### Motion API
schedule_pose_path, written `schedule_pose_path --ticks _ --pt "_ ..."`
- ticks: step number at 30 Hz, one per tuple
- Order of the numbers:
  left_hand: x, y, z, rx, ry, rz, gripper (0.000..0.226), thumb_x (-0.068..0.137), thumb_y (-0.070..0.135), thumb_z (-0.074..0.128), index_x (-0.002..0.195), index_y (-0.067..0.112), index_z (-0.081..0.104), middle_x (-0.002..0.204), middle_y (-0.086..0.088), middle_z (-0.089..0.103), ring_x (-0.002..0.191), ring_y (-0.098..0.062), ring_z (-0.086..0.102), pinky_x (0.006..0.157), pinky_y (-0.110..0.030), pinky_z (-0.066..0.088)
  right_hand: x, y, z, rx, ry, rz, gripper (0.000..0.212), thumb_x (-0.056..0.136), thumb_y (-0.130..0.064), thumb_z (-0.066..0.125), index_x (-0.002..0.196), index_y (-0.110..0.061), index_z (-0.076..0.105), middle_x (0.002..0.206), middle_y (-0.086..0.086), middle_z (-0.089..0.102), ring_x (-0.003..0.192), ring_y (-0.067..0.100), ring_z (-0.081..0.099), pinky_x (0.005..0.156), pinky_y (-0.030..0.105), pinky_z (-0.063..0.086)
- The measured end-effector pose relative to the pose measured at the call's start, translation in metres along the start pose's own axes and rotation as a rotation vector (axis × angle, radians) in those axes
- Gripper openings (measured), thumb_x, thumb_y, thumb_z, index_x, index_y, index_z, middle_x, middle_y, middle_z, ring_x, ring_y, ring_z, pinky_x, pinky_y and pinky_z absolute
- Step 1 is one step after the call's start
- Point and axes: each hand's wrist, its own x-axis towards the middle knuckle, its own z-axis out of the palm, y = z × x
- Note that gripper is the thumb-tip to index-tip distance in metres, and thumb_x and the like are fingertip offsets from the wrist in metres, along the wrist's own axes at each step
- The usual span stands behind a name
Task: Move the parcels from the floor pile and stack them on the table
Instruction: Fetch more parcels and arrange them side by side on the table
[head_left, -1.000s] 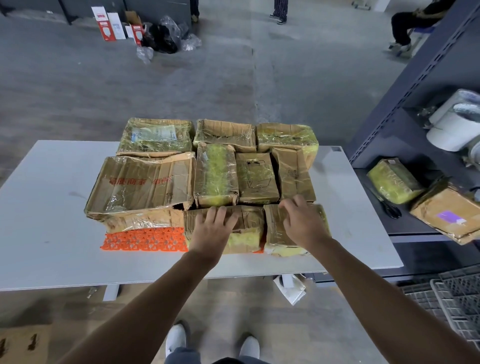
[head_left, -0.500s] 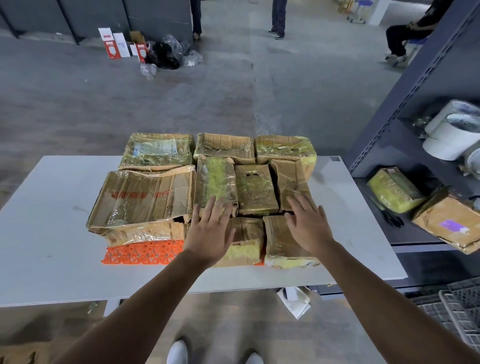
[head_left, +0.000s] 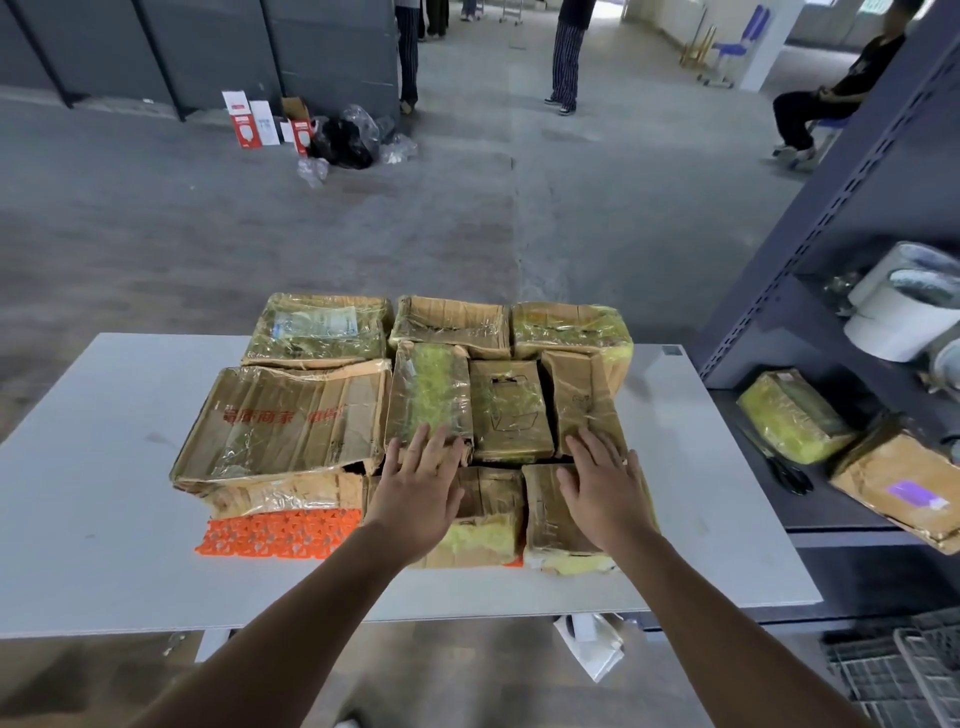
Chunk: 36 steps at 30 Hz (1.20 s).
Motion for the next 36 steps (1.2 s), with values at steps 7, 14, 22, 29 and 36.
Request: schedule_pose_path --ticks 7,14,22,29,36 --pt "-0.007 -0.01 -0.023 -0.013 0.059 -0.097 0.041 0.086 0.031 0.054 0.125 0.017 0.056 0.132 -0.014 0.054 0.126 -0.035 0.05 0.099 -0.054 0.046 0.011 -0.024 -0.012 0.163 0.108 -0.166 0.047 0.103 -0.029 0.035 0.149 -0.02 0.034 0.154 -0.003 0.033 0.145 0.016 0.022 0.121 0.037 0.015" --pt "-0.034 -0.036 -0.053 -0.021 0.025 -0.297 0.044 0.087 0.029 0.045 0.125 0.01 0.057 0.132 -0.017 0.053 0.129 -0.038 0.046 0.101 -0.053 0.044 0.031 -0.074 -0.027 0.242 0.115 -0.359 0.045 0.102 -0.024 0.04 0.147 -0.016 0.04 0.149 -0.001 0.039 0.14 0.019 0.033 0.117 0.038 0.028" --pt "-0.071 -0.097 -0.066 -0.052 0.045 -0.51 0.049 0.079 0.023 0.07 0.125 0.012 0.058 0.126 -0.016 0.057 0.122 -0.038 0.051 0.095 -0.05 0.048 0.045 -0.156 -0.045 0.203 0.131 -0.529 0.044 0.103 -0.021 0.039 0.146 -0.016 0.04 0.149 -0.001 0.04 0.137 0.017 0.036 0.114 0.033 0.031" --pt "-0.09 -0.186 -0.062 -0.186 -0.121 -0.763 0.049 0.095 0.03 0.032 0.141 0.015 0.034 0.135 -0.014 0.04 0.125 -0.034 0.037 0.099 -0.044 0.04 0.057 -0.234 -0.039 0.15 0.085 -0.557 0.043 0.103 -0.02 0.039 0.146 -0.017 0.041 0.151 -0.001 0.037 0.141 0.017 0.031 0.117 0.033 0.025" --pt "-0.085 -0.235 -0.052 -0.565 -0.15 -0.635 0.03 0.102 0.025 0.035 0.121 0.008 0.05 0.1 -0.011 0.057 0.101 -0.036 0.058 0.085 -0.043 0.05 0.067 -0.273 -0.011 -0.028 -0.106 -0.264 0.041 0.1 -0.032 0.041 0.14 -0.024 0.046 0.152 0.005 0.031 0.141 0.026 0.026 0.112 0.045 0.034"
